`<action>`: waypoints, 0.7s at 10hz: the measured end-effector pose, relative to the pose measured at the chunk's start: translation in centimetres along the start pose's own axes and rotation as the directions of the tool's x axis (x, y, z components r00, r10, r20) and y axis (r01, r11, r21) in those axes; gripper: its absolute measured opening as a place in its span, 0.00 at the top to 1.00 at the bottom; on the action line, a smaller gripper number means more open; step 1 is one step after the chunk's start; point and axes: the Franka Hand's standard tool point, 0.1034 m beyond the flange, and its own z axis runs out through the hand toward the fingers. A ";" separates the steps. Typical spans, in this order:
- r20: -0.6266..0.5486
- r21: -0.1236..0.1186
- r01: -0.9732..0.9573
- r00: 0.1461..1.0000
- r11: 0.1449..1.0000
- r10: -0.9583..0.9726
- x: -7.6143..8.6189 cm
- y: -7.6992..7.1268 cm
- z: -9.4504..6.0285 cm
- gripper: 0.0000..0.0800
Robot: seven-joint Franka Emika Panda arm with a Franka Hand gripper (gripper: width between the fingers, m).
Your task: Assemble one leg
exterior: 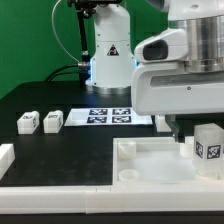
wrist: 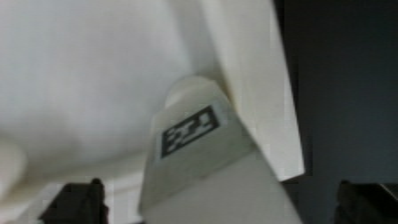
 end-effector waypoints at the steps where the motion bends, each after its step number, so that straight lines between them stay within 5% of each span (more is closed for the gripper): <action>1: -0.004 0.001 0.094 0.996 0.996 -0.094 0.2 -0.1 -0.2 0.19; 2: -0.003 0.008 0.027 1.000 1.000 -0.027 0.2 -0.2 -0.2 0.19; 4: -0.003 0.007 0.035 0.999 0.999 -0.035 0.2 -0.2 -0.2 0.49; 7: 0.001 0.011 -0.279 0.960 0.960 0.279 0.2 0.1 -0.1 0.63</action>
Offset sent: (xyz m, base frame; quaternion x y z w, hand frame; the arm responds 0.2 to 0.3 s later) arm 0.0000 0.0000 0.0000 0.0000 0.0000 0.0000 1.0000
